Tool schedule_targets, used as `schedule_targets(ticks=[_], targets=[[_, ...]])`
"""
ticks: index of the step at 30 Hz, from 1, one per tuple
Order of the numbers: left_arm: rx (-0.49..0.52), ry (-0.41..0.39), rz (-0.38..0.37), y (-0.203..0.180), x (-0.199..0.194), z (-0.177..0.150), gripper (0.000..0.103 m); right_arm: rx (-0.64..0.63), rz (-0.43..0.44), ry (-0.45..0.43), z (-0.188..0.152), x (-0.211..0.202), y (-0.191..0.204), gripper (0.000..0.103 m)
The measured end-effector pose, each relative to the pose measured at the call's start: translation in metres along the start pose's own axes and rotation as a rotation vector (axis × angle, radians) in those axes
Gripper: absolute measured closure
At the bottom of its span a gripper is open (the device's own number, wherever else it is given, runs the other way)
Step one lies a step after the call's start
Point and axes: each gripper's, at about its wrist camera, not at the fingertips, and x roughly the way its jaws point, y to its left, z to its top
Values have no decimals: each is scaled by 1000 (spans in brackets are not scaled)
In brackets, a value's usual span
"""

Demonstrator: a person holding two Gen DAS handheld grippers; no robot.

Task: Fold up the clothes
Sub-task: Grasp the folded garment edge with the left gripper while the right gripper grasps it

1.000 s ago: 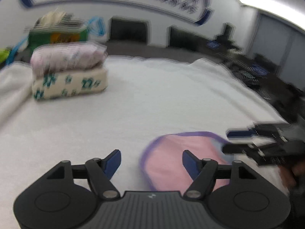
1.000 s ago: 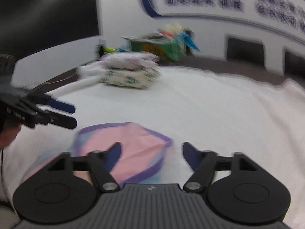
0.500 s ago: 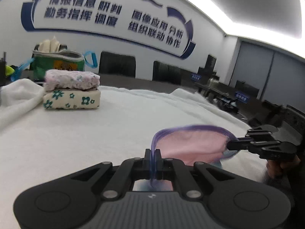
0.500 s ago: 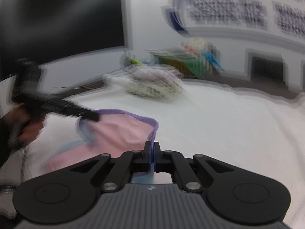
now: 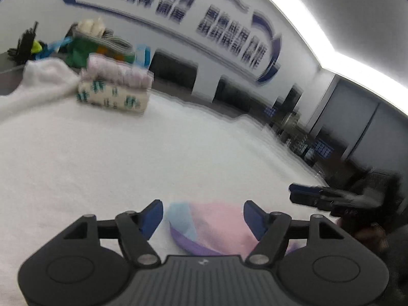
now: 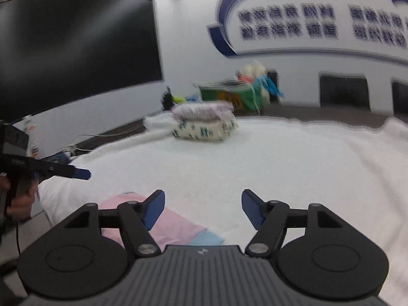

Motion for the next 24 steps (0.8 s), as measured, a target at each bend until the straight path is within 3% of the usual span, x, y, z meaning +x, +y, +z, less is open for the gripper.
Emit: schedule_targets(ticks=[4, 6, 9, 12, 15, 18, 20, 24], targets=[[32, 80, 82, -24, 32, 2, 41, 99, -51, 68, -14, 21, 18, 35], [62, 84, 48, -34, 30, -2, 44, 77, -81, 88, -26, 27, 31, 38], [55, 44, 90, -31, 17, 0, 40, 61, -315, 76, -34, 23, 33, 47], [40, 18, 134, -26, 7, 3, 29, 237, -228, 36, -31, 3, 17, 41], [-52, 117, 172, -7, 24, 4, 32, 332, -82, 72, -32, 11, 19, 38], [-105, 172, 151, -2, 36, 1, 34, 333, -119, 128, -39, 26, 27, 39], [-116, 178, 137, -5, 37, 0, 38, 300, -151, 113, -42, 27, 33, 42], [-137, 192, 110, -11, 38, -4, 47, 240, -199, 100, -42, 36, 43, 58]])
